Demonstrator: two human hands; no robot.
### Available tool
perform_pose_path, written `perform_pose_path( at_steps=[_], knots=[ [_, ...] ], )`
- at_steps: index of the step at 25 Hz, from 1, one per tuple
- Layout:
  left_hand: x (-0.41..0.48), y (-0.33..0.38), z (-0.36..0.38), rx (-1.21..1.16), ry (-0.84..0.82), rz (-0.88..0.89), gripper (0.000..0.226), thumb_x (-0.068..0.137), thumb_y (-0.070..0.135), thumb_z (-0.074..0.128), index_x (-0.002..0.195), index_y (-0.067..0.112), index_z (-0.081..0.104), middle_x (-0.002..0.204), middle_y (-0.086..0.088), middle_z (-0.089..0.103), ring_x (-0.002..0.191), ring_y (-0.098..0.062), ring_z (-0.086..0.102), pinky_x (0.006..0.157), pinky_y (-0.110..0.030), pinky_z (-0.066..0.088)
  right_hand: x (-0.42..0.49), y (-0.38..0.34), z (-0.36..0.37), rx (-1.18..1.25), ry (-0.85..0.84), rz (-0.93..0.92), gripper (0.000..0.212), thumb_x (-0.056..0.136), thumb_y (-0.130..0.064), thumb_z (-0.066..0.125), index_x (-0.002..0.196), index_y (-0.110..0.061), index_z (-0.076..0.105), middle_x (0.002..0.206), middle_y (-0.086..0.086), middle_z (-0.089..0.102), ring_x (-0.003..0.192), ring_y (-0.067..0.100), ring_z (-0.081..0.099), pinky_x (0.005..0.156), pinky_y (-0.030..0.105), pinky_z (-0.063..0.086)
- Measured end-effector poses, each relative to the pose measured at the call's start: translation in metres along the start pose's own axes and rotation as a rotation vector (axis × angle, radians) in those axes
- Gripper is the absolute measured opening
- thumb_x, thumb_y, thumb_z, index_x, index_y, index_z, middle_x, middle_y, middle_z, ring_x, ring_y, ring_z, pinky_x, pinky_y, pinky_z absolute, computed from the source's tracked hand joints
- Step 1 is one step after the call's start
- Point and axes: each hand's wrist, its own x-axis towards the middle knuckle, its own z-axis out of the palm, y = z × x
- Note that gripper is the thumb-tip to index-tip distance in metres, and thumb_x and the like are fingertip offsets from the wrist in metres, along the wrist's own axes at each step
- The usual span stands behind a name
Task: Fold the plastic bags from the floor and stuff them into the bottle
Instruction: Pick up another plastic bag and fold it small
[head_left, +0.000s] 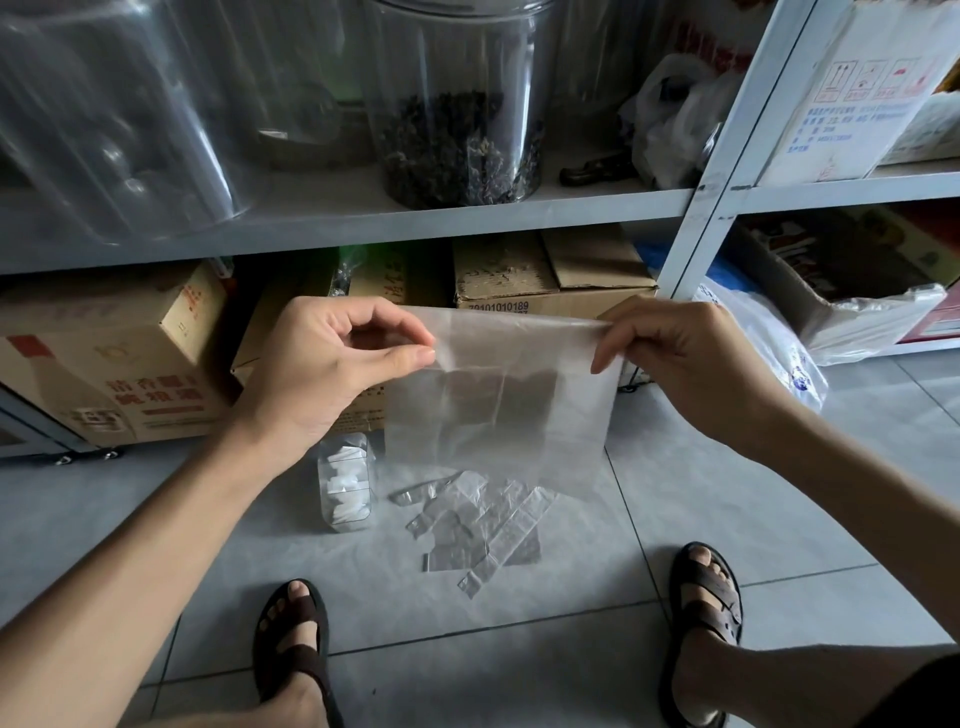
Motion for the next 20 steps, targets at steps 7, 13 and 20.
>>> perform_pose_path(
  at_steps=[7, 13, 20],
  knots=[
    [-0.001, 0.003, 0.006, 0.155, 0.075, 0.136, 0.017, 0.078, 0.005, 0.081, 0.079, 0.021, 0.075, 0.076, 0.001, 0.072, 0.07, -0.007, 0.064, 0.069, -0.016, 0.05, 0.003, -0.002, 0.004, 0.301, 0.027, 0.092, 0.026, 0.076, 0.0, 0.047, 0.074, -0.024, 0.056, 0.091, -0.003, 0.073, 0.09, 0.027, 0.065, 0.083, 0.046, 0.049],
    [-0.005, 0.008, 0.013, 0.313, 0.015, 0.253, 0.011, 0.079, 0.007, 0.081, 0.081, 0.018, 0.076, 0.078, 0.001, 0.072, 0.072, -0.017, 0.065, 0.068, -0.027, 0.053, 0.005, -0.022, 0.021, 0.206, -0.001, 0.053, 0.029, 0.083, -0.025, 0.079, 0.107, -0.024, 0.062, 0.08, -0.011, 0.071, 0.076, 0.007, 0.066, 0.073, 0.016, 0.049],
    [-0.005, 0.008, 0.014, 0.315, 0.001, 0.252, 0.013, 0.078, 0.01, 0.082, 0.078, 0.019, 0.073, 0.072, -0.001, 0.067, 0.068, -0.016, 0.06, 0.065, -0.03, 0.05, 0.007, -0.027, 0.03, 0.064, 0.102, 0.001, 0.016, 0.084, -0.02, 0.077, 0.082, -0.035, 0.072, 0.074, -0.02, 0.07, 0.073, 0.002, 0.065, 0.069, 0.009, 0.045]
  ],
)
